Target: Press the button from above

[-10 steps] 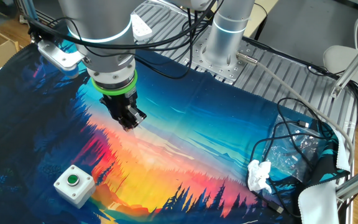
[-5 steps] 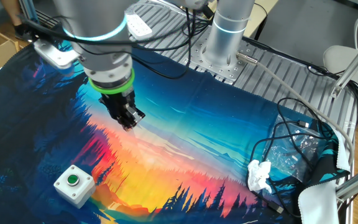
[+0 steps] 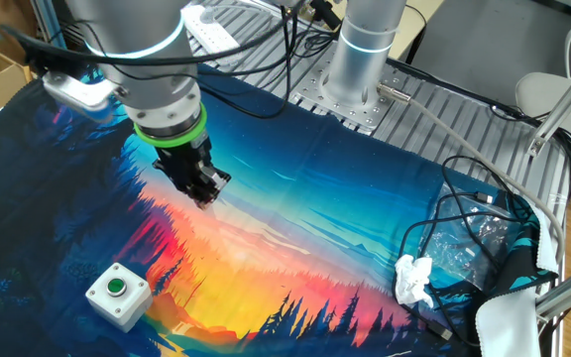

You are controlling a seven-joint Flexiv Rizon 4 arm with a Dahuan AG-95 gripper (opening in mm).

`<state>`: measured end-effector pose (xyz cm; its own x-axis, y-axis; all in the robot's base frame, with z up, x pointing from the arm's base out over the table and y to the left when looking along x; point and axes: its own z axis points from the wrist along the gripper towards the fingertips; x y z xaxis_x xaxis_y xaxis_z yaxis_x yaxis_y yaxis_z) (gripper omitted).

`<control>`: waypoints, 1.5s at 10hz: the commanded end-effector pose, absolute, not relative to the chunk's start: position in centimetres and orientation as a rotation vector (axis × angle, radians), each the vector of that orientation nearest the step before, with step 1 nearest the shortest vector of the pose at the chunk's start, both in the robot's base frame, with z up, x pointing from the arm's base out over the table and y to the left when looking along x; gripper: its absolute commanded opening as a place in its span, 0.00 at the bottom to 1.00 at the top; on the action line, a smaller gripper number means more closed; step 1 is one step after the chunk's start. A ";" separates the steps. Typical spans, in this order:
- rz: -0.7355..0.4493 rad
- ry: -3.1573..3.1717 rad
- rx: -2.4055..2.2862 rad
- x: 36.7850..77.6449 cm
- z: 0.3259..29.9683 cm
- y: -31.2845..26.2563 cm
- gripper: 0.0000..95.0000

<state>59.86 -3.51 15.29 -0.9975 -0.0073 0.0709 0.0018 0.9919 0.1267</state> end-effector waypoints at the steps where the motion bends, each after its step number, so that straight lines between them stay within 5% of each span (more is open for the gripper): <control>1: -0.168 -3.106 -0.161 59.6 15.3 -3.5 0.00; 4: -0.014 -3.165 -0.020 59.6 15.3 -3.5 0.00; 12: -0.023 -3.166 -0.034 59.6 15.3 -3.5 0.00; 15: 0.058 -3.166 -0.027 59.6 15.3 -3.5 0.00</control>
<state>59.48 -3.46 15.32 -0.9993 0.0225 -0.0286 0.0232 0.9995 -0.0225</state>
